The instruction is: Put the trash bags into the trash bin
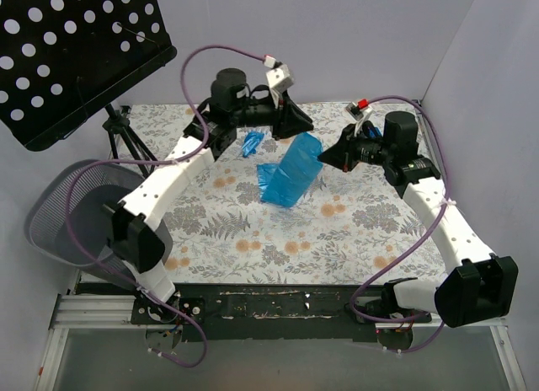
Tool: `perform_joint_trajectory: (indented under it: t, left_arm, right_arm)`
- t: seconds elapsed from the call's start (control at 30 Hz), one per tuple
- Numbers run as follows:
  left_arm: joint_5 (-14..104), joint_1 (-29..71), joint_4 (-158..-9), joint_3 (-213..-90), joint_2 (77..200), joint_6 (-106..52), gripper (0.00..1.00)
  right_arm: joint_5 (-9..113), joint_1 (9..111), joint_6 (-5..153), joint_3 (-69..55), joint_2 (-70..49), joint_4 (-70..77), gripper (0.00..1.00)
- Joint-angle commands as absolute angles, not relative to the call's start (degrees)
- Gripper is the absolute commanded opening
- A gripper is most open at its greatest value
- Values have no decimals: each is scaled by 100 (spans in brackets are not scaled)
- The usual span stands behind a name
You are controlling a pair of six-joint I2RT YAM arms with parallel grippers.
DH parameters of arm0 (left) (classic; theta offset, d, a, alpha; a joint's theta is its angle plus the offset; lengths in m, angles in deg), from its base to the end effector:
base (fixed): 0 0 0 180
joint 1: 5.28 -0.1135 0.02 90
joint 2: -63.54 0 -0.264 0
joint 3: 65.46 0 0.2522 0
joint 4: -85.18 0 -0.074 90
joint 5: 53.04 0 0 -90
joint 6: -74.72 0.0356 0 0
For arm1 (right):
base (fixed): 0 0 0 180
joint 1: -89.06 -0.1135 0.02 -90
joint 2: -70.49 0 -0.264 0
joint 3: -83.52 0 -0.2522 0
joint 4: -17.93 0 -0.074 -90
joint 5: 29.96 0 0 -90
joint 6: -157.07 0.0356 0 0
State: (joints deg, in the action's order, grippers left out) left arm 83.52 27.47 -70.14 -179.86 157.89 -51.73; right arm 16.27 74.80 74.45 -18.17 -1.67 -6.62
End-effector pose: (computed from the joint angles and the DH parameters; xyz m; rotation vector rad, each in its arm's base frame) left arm 0.3015 -0.2247 0.4553 0.6380 1.7726 -1.5372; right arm 0.2696 0.0939 0.3604 -0.6422 1.8038 0.9746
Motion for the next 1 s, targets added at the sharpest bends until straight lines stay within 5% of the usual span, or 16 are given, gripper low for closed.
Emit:
perform_joint_trajectory:
  t: [0.0,0.5,0.73,0.97]
  left_arm:
    - [8732,2987,-7007,-18118,16101,-5536,20]
    - [8916,3084,-6964,-17854,16321,-5536,2]
    - [8776,3084,-6806,-17880,16470,-5510,27]
    - [8898,3076,-6683,-17915,16611,-5773,26]
  right_arm:
    - [1856,7482,7630,-1996,175,-155,1]
    - [1900,7482,7762,-2146,360,4,1]
    - [1812,7482,7648,-2137,395,-14,1]
    - [1742,7473,7534,-2173,457,21,1]
